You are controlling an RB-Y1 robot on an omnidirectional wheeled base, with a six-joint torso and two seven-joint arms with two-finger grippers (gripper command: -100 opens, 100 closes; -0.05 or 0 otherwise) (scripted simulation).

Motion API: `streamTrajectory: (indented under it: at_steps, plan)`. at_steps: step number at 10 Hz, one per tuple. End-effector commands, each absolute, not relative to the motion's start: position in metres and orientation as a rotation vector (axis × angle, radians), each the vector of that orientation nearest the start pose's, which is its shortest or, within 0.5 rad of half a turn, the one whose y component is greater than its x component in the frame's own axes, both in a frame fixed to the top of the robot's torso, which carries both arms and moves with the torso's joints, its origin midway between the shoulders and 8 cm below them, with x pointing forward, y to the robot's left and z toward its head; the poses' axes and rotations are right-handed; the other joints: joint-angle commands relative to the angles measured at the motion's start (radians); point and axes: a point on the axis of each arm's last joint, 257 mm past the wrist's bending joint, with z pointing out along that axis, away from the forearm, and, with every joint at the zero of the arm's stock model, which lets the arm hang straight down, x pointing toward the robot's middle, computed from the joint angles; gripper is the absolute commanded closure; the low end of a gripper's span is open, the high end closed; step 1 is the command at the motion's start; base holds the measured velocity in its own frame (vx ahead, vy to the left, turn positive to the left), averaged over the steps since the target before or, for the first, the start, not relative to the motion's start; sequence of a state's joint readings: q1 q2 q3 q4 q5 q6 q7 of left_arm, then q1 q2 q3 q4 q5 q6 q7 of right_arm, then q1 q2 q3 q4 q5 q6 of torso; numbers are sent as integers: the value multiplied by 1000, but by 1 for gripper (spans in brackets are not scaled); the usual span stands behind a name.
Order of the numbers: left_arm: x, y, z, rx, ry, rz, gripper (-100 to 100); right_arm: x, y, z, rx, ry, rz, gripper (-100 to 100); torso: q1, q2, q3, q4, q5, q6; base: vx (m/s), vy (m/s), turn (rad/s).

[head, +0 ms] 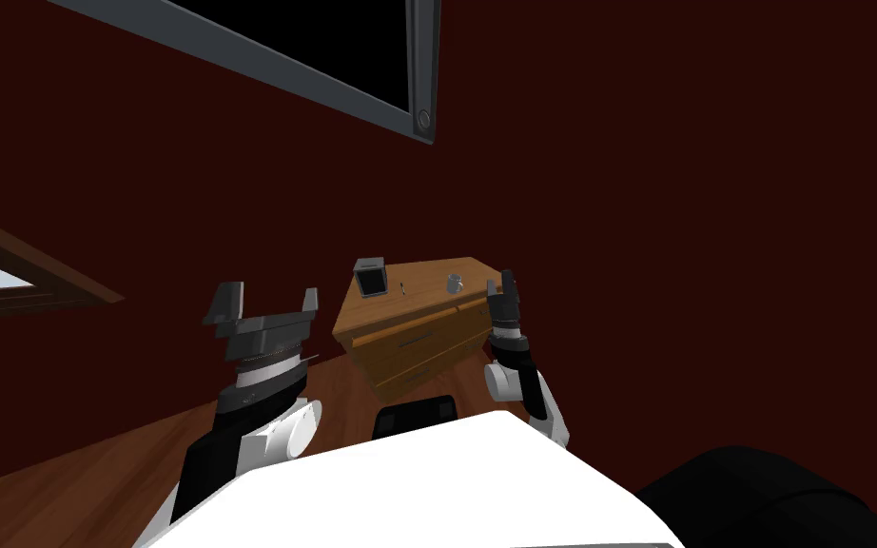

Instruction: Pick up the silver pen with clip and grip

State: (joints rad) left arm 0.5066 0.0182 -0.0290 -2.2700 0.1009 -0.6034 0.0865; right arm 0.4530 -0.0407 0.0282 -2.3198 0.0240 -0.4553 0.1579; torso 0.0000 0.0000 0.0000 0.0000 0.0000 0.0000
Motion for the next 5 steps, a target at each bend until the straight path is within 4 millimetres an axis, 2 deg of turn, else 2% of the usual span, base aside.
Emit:
streamTrajectory:
  at_steps: [1,3,5]
  plan:
    - [331,279,34,-671,503,-1492,-100,348,-257,48,526,666,1193,0,0,0,0,0,0,0,-6,-27,28]
    - [340,277,30,-676,552,-1498,-100,348,-257,48,526,666,1193,0,-4,1,0,0,-1,0,-18,-77,50]
    - [354,275,23,-690,617,-1503,-100,348,-257,48,526,666,1193,0,-6,2,1,0,-1,0,-46,-121,51]
